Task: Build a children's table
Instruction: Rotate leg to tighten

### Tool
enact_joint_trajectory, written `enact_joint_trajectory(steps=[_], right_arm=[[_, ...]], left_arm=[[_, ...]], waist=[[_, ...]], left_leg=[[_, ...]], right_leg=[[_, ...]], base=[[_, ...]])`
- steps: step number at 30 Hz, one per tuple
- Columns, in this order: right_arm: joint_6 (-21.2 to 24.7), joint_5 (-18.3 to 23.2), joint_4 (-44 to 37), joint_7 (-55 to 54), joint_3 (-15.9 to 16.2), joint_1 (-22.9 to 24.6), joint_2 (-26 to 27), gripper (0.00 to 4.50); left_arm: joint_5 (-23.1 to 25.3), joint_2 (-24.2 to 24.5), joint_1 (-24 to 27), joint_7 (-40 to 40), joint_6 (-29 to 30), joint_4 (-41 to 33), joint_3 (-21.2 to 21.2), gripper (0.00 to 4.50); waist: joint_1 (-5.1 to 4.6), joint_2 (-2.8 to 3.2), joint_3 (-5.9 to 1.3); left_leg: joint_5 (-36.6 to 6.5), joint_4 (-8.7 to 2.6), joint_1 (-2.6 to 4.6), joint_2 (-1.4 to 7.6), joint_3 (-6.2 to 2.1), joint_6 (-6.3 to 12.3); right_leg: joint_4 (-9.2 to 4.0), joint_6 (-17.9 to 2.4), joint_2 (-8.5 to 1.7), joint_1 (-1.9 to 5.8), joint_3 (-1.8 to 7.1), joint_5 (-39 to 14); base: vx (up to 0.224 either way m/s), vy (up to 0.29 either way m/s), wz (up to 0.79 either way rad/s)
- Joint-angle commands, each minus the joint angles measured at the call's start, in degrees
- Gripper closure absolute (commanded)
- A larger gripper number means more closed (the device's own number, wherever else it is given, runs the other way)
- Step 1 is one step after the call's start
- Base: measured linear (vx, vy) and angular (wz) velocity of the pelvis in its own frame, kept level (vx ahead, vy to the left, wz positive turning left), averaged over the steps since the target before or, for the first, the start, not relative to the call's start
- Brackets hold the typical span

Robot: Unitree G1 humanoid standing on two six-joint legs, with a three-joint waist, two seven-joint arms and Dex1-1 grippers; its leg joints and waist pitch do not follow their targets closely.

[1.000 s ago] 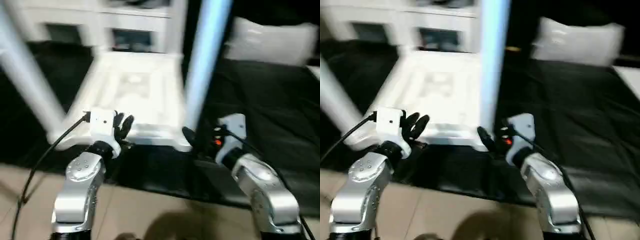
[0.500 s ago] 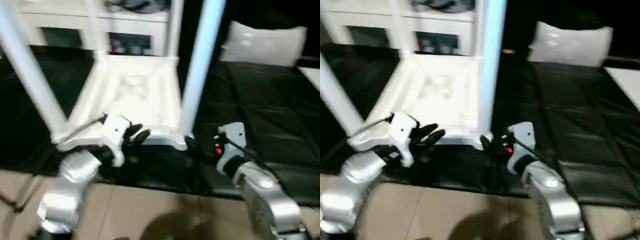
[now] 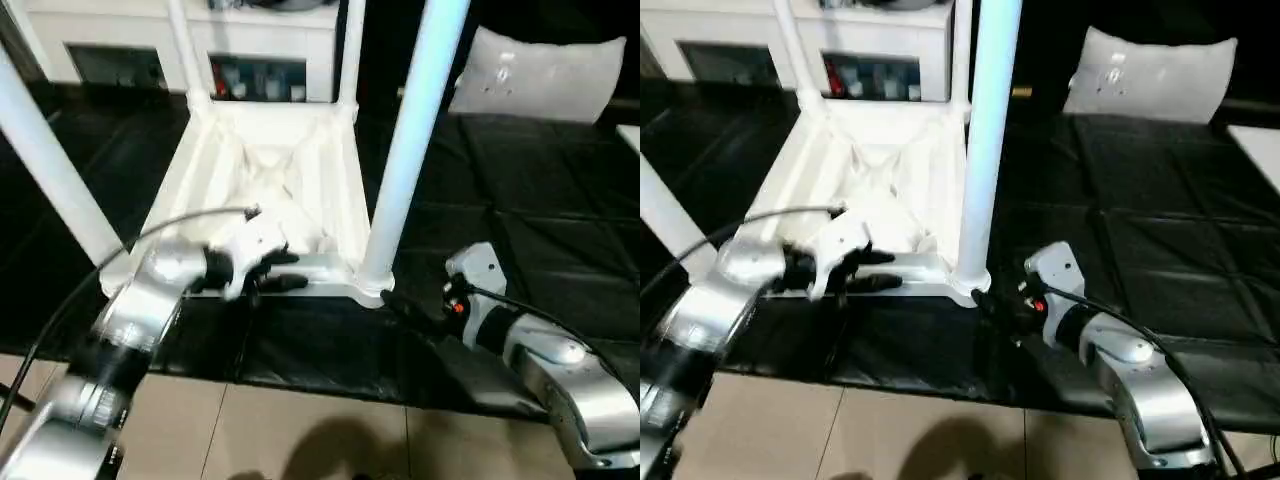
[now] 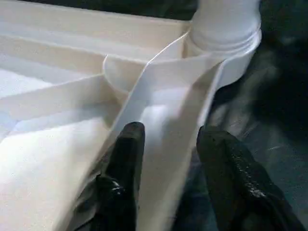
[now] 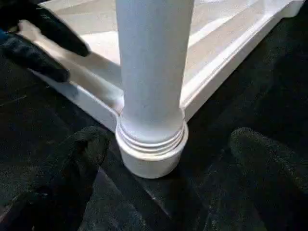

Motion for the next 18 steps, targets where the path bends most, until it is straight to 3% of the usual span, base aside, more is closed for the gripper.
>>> enact_joint_trajectory(steps=[1, 3, 6, 7, 9, 12, 14, 15, 18], right_arm=[[0.07, 0.96, -0.29, 0.9, 0.14, 0.28, -1.0, 0.0], [0.13, 1.11, -0.61, 1.28, 0.05, 0.82, -1.62, 0.0], [0.29, 1.18, -0.91, 1.41, -0.02, 1.12, -1.86, 0.0], [0.48, 1.13, -1.22, 1.42, -0.03, 1.28, -1.93, 0.0], [0.65, 1.07, -1.51, 1.46, 0.01, 1.45, -1.96, 0.0], [1.11, 1.3, -2.77, 1.45, 0.38, 2.26, -2.2, 0.0], [1.2, 1.5, -3.24, 1.48, 0.58, 2.54, -2.29, 0.0], [1.26, 1.65, -3.39, 1.55, 0.64, 2.6, -2.31, 0.0], [1.34, 1.95, -3.66, 1.74, 0.83, 2.64, -2.42, 0.0]], left_arm=[[0.13, -0.66, -2.07, -3.19, -2.58, 4.38, -1.33, 2.13], [0.6, -1.54, -4.31, -4.62, -5.65, 9.12, -2.04, 1.94], [1.2, -2.68, -6.18, -4.93, -7.85, 13.25, -2.17, 1.8], [0.9, -3.5, -7.2, -5.92, -8.4, 15.47, -2.08, 1.8], [1.35, -4.03, -8.02, -6.12, -9.31, 17.36, -2.42, 1.8], [2.36, -5.98, -10.16, -4.72, -12.7, 23.03, -2.55, 1.8], [2.33, -7.04, -10.91, -4.38, -14.46, 25.54, -2.37, 1.8], [2.43, -7.39, -11.24, -4.16, -15.23, 26.48, -2.39, 2.08], [2.63, -8.39, -12.52, -4.05, -17.01, 29.76, -2.22, 2.21]], waist=[[0.08, 0.01, -4.58], [0.26, -0.09, -3.83], [0.35, -0.33, -3.32], [0.33, -0.23, -3.14], [0.28, -0.29, -3.14], [0.08, -0.51, -2.84], [0.11, -0.61, -3.02], [0.11, -0.57, -3.03], [0.13, -0.65, -3.07]], left_leg=[[8.82, -3.79, -0.41, 7.5, -3.53, 7.11], [5.21, -3.95, -0.41, 7.11, -3.11, 7.65], [1.44, -4.25, -0.35, 6.97, -2.92, 6.02], [0.21, -4.54, -0.06, 7.45, -3.08, 4.89], [-1.12, -4.62, 0.08, 7.41, -3.09, 4.22], [-1.41, -4.63, -0.05, 7.12, -3.06, 4.61], [-0.8, -4.59, -0.22, 7.16, -3.14, 4.83], [-0.36, -4.65, -0.23, 7.36, -3.22, 4.97], [0.42, -4.61, -0.3, 7.52, -3.32, 5.59]], right_leg=[[-1.51, -6.44, -9.37, 3.97, 6.39, 5.76], [-2.96, -5.05, -9.12, 3.76, 6.21, -0.56], [-4.34, -3.11, -9.0, 3.8, 6.07, -9.35], [-4.62, -2.49, -8.98, 3.59, 6.01, -12.48], [-5.0, -1.87, -9.06, 3.68, 5.97, -14.78], [-5.49, -0.92, -8.87, 3.49, 5.92, -15.43], [-5.33, -0.7, -9.01, 3.7, 5.9, -14.76], [-5.12, -0.87, -9.09, 3.68, 5.9, -13.84], [-4.9, -0.98, -9.17, 3.61, 5.9, -11.91]], base=[[0.0, 0.0, 0.0], [0.0, 0.0, 0.0], [0.0, 0.0, 0.0], [0.0, 0.0, 0.0], [0.0, 0.0, 0.0], [0.0, 0.0, 0.0], [0.0, 0.0, 0.0], [0.0, 0.0, 0.0], [0.0, 0.0, 0.0]])
